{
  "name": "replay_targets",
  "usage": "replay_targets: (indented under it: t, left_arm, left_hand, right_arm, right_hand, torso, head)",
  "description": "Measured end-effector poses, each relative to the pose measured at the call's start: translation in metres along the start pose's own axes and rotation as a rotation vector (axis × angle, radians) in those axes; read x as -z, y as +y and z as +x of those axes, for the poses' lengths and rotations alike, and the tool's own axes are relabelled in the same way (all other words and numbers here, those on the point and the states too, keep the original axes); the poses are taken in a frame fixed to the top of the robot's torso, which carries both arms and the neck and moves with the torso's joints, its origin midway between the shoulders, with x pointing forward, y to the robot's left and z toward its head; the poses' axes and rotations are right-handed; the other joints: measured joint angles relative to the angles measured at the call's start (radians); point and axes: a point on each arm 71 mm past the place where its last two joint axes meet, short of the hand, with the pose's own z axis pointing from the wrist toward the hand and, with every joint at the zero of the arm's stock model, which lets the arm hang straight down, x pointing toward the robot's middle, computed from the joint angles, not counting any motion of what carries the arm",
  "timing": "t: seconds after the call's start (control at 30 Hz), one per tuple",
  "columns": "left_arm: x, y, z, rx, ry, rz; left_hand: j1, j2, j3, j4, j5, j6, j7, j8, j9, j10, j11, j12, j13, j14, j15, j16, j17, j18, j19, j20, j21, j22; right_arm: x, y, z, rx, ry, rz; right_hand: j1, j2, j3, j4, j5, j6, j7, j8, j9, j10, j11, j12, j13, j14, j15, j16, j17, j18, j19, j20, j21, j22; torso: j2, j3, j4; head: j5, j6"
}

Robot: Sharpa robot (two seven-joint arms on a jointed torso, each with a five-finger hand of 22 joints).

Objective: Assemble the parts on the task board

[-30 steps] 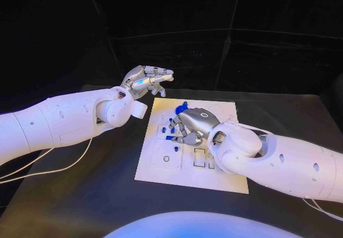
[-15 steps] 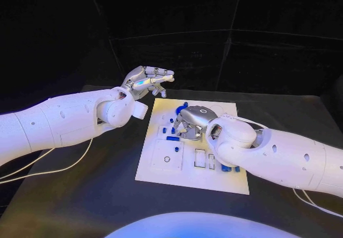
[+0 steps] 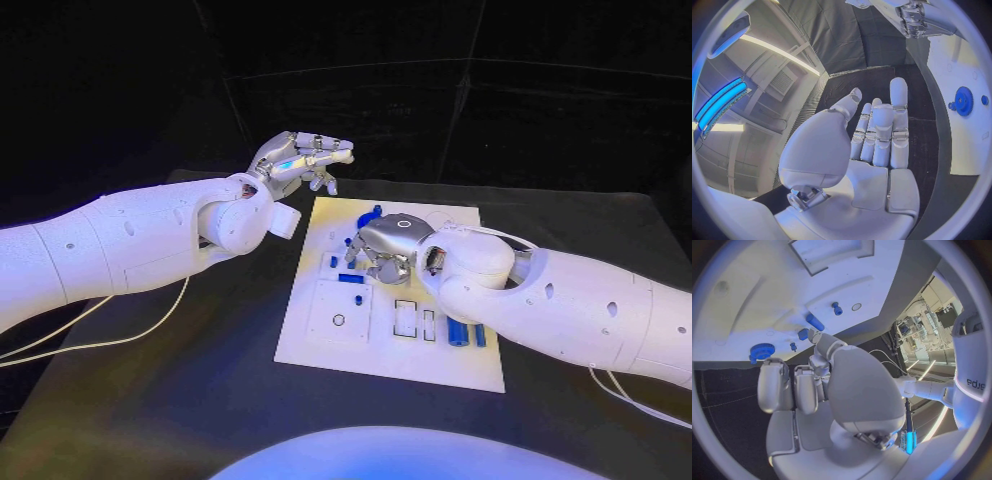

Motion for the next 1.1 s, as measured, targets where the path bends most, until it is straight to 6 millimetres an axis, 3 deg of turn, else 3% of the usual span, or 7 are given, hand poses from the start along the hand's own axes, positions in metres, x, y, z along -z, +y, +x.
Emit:
replay_targets:
  t: [0.07, 0.17, 0.23, 0.47, 0.7, 1.1]
  left_arm:
    - [0.000, 0.000, 0.000, 0.000, 0.000, 0.000]
    - [0.000, 0.000, 0.000, 0.000, 0.000, 0.000]
    - [0.000, 0.000, 0.000, 0.000, 0.000, 0.000]
    - [0.000, -0.001, 0.000, -0.001, 0.000, 0.001]
    - [0.000, -0.001, 0.000, -0.001, 0.000, 0.001]
    - [-0.001, -0.001, 0.000, -0.001, 0.000, 0.001]
  left_hand:
    - [0.000, 0.000, 0.000, 0.000, 0.000, 0.000, 0.000, 0.000, 0.000, 0.000, 0.000, 0.000, 0.000, 0.000, 0.000, 0.000, 0.000, 0.000, 0.000, 0.000, 0.000, 0.000]
    - [0.000, 0.000, 0.000, 0.000, 0.000, 0.000, 0.000, 0.000, 0.000, 0.000, 0.000, 0.000, 0.000, 0.000, 0.000, 0.000, 0.000, 0.000, 0.000, 0.000, 0.000, 0.000]
    - [0.000, 0.000, 0.000, 0.000, 0.000, 0.000, 0.000, 0.000, 0.000, 0.000, 0.000, 0.000, 0.000, 0.000, 0.000, 0.000, 0.000, 0.000, 0.000, 0.000, 0.000, 0.000]
    - [0.000, 0.000, 0.000, 0.000, 0.000, 0.000, 0.000, 0.000, 0.000, 0.000, 0.000, 0.000, 0.000, 0.000, 0.000, 0.000, 0.000, 0.000, 0.000, 0.000, 0.000, 0.000]
    - [0.000, 0.000, 0.000, 0.000, 0.000, 0.000, 0.000, 0.000, 0.000, 0.000, 0.000, 0.000, 0.000, 0.000, 0.000, 0.000, 0.000, 0.000, 0.000, 0.000, 0.000, 0.000]
    - [0.000, 0.000, 0.000, 0.000, 0.000, 0.000, 0.000, 0.000, 0.000, 0.000, 0.000, 0.000, 0.000, 0.000, 0.000, 0.000, 0.000, 0.000, 0.000, 0.000, 0.000, 0.000]
  right_arm:
    - [-0.003, 0.002, -0.001, 0.023, 0.005, -0.028]
    - [-0.007, 0.005, -0.002, 0.053, 0.013, -0.065]
    - [-0.009, 0.007, -0.003, 0.070, 0.017, -0.083]
    - [-0.015, 0.006, -0.002, 0.133, 0.037, -0.122]
    - [-0.017, 0.005, 0.000, 0.181, 0.065, -0.143]
    - [-0.018, 0.004, 0.011, 0.244, 0.126, -0.174]
  right_hand:
    - [-0.005, -0.005, 0.026, -0.018, -0.007, -0.049, -0.012, 0.000, 0.000, -0.019, -0.004, -0.007, 0.000, 0.001, -0.004, 0.003, 0.000, 0.000, -0.013, -0.005, -0.007, 0.000]
    - [-0.009, -0.009, 0.062, -0.050, -0.017, -0.206, -0.039, -0.009, -0.007, -0.034, -0.005, -0.007, 0.001, -0.001, -0.009, 0.007, 0.000, 0.000, -0.025, -0.010, -0.008, 0.000]
    - [-0.014, -0.014, 0.073, -0.059, -0.020, -0.239, -0.046, -0.009, -0.008, -0.037, -0.008, -0.008, 0.001, -0.001, -0.009, 0.008, 0.000, 0.000, -0.025, -0.010, -0.008, 0.000]
    - [-0.024, -0.014, 0.084, -0.070, -0.047, -0.252, -0.057, -0.009, -0.008, -0.062, -0.016, -0.009, 0.001, -0.001, -0.009, 0.008, 0.000, 0.000, -0.039, -0.010, -0.017, 0.000]
    - [-0.038, -0.021, 0.087, -0.073, -0.075, -0.290, -0.073, -0.009, -0.010, -0.091, -0.012, -0.030, 0.002, -0.001, -0.009, 0.007, 0.000, 0.000, -0.061, -0.007, -0.031, 0.000]
    - [-0.057, -0.021, 0.080, -0.075, -0.080, -0.290, -0.073, -0.009, -0.010, -0.109, -0.009, -0.040, -0.013, -0.001, -0.009, 0.007, 0.000, 0.000, -0.076, -0.004, -0.038, 0.000]
  torso:
    - [0.000, 0.0000, 0.0000]
    - [0.000, 0.0002, 0.0000]
    - [0.000, 0.0002, 0.0000]
    - [0.000, 0.0000, 0.0000]
    - [0.000, -0.0001, 0.0010]
    - [0.000, 0.0000, 0.0007]
  head:
    - [0.001, 0.000]
    - [0.002, 0.001]
    - [0.002, 0.001]
    - [0.003, 0.001]
    - [0.005, -0.002]
    - [0.009, -0.004]
